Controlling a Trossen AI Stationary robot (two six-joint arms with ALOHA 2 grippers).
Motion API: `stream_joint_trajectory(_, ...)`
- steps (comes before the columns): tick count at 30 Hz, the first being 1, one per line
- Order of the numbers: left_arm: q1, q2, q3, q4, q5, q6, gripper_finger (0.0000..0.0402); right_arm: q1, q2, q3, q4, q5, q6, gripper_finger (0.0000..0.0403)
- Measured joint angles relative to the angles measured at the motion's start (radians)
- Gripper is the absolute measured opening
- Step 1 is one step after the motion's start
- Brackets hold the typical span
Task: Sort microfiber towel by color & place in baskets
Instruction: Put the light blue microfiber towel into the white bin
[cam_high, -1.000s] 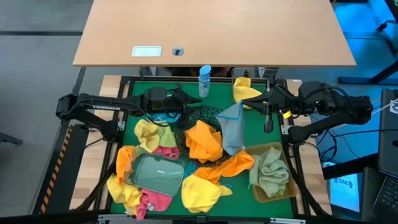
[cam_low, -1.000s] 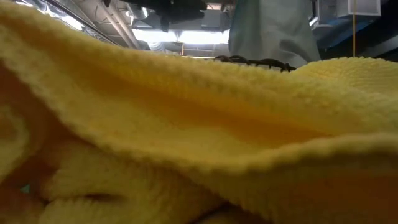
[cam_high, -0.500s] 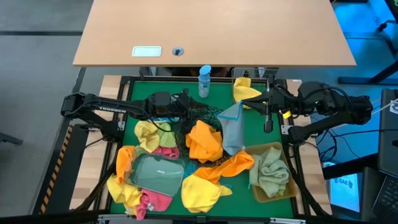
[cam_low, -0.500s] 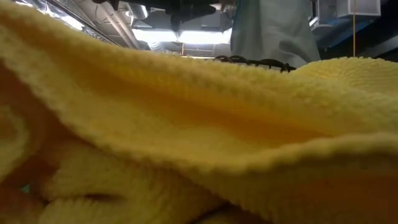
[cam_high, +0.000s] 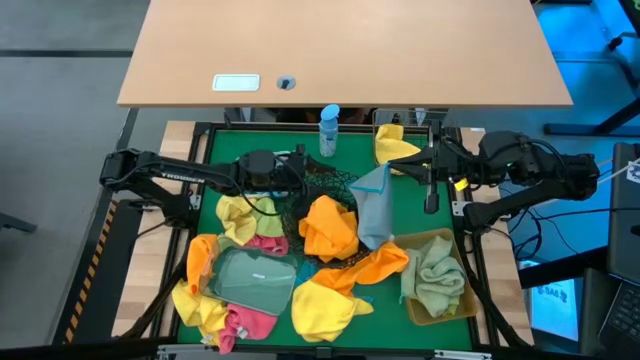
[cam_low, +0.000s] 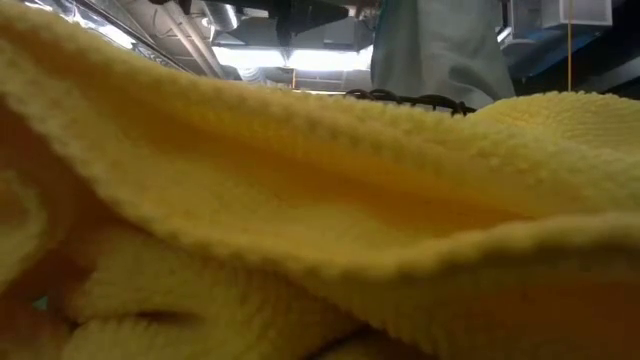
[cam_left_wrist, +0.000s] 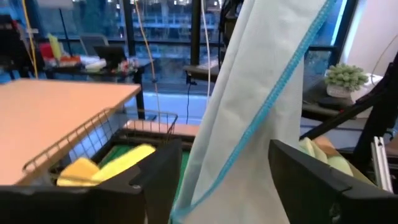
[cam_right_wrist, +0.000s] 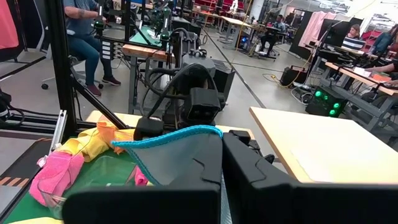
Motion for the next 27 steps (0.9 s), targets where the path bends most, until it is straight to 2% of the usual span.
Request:
stream_joint_trajectory(9,0.0,0.153,-0.001,0.318,0.001,0.006,0.0241,0.0,0.002,0.0,0.001,0.0,0.0,0.0002)
stream_joint_trajectory(14,-0.007,0.229,-0.001,0.442,0.047,0.016,0.0241,0.0,0.002,0.0,0.001,0.0,0.0,0.0002)
stream_joint_trajectory(22,-0.024,0.294,-0.001,0.526,0.065,0.057,0.0241,0.0,0.033,0.0,0.014,0.0,0.0,0.0002)
stream_joint_trajectory(27,-0.042,0.297,-0.001,0.527,0.068,0.077,0.0242,0.0,0.102,0.0,0.099,0.003,-0.051,0.0002)
